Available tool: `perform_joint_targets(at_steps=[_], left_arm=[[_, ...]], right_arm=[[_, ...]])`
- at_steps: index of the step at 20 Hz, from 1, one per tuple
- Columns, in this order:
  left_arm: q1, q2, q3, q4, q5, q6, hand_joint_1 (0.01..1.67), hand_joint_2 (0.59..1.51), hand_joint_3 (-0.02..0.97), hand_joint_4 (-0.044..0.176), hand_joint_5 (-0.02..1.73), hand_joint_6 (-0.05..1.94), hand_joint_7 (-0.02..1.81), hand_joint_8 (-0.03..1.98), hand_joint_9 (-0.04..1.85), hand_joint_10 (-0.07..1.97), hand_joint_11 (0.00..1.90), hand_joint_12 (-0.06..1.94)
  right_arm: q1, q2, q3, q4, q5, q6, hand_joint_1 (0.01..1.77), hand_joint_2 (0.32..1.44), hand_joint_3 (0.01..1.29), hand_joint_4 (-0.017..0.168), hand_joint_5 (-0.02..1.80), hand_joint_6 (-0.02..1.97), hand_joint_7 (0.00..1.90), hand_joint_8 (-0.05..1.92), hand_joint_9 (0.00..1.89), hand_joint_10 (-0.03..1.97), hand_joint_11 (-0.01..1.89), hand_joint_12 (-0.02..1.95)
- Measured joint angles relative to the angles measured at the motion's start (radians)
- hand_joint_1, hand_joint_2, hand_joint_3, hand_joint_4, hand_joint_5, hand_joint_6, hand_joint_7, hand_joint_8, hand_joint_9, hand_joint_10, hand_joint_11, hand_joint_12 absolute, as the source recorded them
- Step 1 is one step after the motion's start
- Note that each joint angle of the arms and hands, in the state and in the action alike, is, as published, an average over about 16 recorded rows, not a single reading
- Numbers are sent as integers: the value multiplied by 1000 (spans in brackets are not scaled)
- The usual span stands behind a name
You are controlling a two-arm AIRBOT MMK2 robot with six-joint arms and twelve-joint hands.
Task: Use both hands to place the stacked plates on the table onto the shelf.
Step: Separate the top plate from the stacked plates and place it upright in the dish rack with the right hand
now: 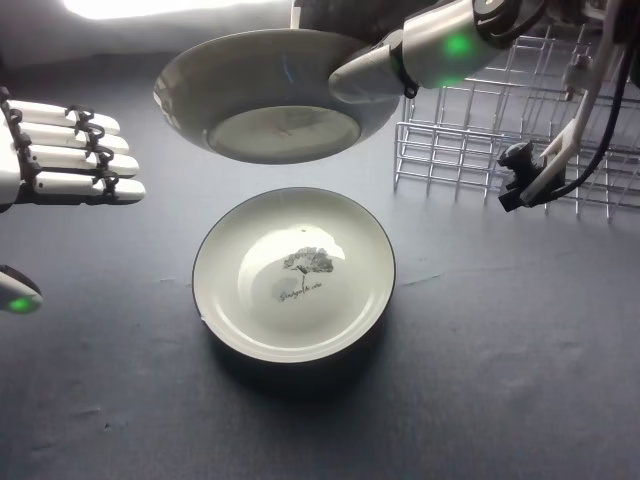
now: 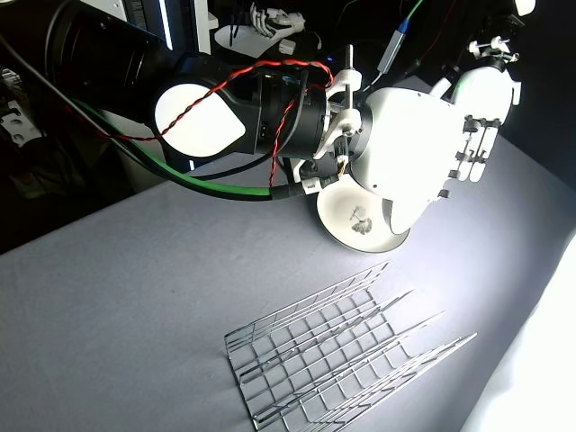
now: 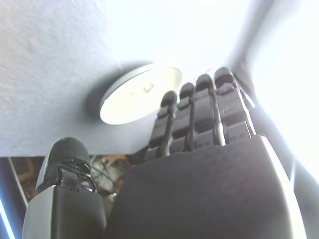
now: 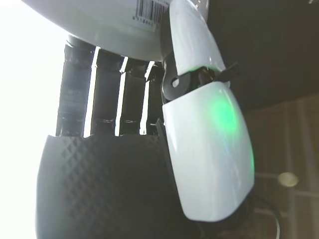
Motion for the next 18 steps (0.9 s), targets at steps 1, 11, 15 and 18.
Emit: perform_joint_targets(at_steps=[1,11,15,18], left_arm=[[3,1,1,1,2,1,15,1149,19,3,22,1,18,-10,16,7,15,9],[21,6,16,5,6,4,15,1142,19,3,21,1,19,-11,19,6,15,9],[22,6,20,5,5,3,15,1141,19,3,21,1,18,-11,21,6,14,9],[22,6,21,5,4,2,15,1141,19,3,21,1,18,-11,23,6,14,9]], right_arm=[[2,0,0,20,-4,1,1355,1060,11,-10,786,1095,959,998,973,1153,903,1259],[23,-1,9,162,-10,4,1360,1062,11,-9,786,1090,956,998,950,1173,885,1263],[33,2,20,203,-3,3,1362,1064,11,-9,786,1089,951,1007,942,1180,877,1268],[38,8,28,223,3,3,1363,1065,11,-9,785,1089,954,1003,941,1180,874,1272]])
